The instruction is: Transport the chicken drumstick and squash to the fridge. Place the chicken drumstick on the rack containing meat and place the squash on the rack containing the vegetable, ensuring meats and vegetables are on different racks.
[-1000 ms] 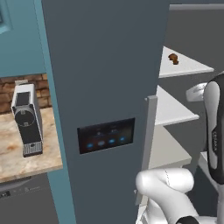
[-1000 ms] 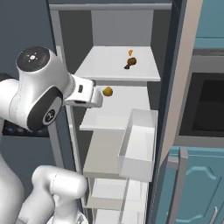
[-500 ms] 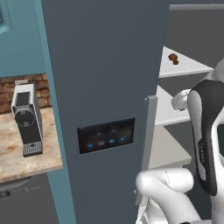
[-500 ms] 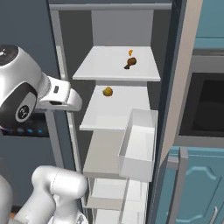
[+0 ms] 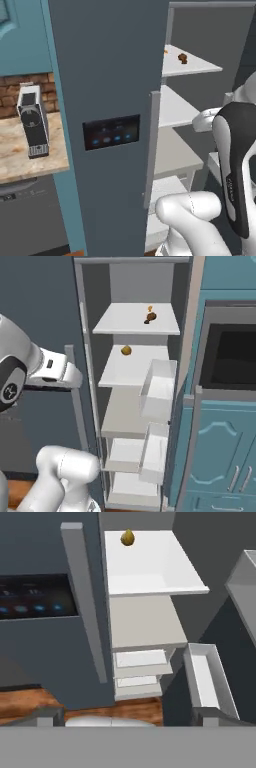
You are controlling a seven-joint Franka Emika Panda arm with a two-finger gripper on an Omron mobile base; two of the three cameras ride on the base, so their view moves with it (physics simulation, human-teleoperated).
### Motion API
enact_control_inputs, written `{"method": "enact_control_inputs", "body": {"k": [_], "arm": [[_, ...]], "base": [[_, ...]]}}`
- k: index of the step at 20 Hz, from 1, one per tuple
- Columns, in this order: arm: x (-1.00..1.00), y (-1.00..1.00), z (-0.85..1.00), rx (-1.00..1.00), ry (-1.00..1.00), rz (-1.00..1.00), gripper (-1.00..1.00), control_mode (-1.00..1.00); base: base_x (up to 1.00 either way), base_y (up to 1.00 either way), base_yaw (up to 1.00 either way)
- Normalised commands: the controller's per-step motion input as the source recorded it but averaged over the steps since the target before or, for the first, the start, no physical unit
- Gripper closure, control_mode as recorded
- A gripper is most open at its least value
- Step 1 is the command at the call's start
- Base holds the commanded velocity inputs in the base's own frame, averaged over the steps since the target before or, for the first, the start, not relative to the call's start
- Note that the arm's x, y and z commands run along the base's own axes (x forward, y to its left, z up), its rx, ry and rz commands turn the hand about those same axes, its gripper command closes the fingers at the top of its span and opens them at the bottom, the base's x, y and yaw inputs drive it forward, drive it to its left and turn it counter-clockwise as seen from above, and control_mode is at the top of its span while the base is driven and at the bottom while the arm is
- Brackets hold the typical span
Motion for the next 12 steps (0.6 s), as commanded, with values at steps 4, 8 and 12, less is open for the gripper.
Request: {"method": "enact_control_inputs", "body": {"k": [4,8,12], "arm": [[0.00,0.00,0.00,0.00,0.00,0.00,-1.00,1.00],[0.00,0.00,0.00,0.00,0.00,0.00,-1.00,1.00],[0.00,0.00,0.00,0.00,0.00,0.00,-1.00,1.00]], "base": [[-1.00,0.00,0.06],[-1.00,-0.16,0.41],[-0.92,-0.34,0.79]]}}
